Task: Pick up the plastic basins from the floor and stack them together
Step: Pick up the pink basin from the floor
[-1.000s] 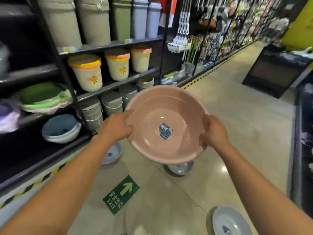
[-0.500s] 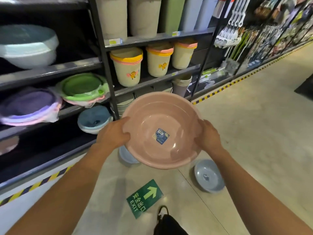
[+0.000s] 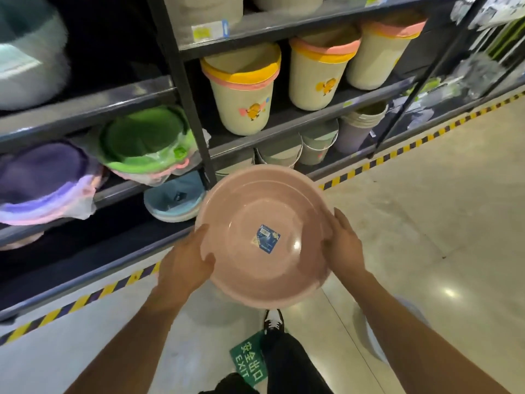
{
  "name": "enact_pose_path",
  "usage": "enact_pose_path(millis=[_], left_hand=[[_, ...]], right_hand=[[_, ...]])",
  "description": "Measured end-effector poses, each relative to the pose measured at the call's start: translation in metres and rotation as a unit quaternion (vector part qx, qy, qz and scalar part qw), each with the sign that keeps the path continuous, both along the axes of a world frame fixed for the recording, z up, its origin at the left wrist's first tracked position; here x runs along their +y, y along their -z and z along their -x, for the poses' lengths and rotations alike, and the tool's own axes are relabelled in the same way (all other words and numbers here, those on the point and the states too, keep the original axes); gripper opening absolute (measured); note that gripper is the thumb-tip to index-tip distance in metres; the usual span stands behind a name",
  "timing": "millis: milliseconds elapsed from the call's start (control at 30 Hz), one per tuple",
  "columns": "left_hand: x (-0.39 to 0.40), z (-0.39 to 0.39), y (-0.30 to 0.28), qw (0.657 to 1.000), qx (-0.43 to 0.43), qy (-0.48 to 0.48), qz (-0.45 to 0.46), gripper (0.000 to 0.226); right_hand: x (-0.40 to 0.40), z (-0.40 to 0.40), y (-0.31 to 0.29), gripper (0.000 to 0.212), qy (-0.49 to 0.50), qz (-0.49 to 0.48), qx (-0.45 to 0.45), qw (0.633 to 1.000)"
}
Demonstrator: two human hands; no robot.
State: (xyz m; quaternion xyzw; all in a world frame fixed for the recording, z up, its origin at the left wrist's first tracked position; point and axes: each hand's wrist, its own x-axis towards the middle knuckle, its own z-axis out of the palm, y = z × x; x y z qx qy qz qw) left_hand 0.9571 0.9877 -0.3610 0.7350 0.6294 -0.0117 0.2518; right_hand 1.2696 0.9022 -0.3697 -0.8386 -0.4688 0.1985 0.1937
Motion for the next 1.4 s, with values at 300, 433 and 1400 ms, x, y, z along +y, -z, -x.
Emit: enact_pose_path(millis=[300, 433, 1400], left_hand=[[0.087, -0.011, 0.184, 0.998, 0.058, -0.021, -0.016, 0.069], [0.116, -0.010, 0.307, 0.997, 0.076, 0.004, 0.008, 0.067], [0.141, -0.002, 0.706, 0.982, 0.155, 0.080, 0.069, 0.070]], right_hand=[[0.112, 0.004, 0.198, 0.080, 0.023, 0.035, 0.025, 0.999], [0.138, 0.010, 0.323, 0.076, 0.032, 0.066, 0.021, 0.997], [0.157, 0.013, 0.719, 0.071, -0.021, 0.164, -0.003, 0.986]])
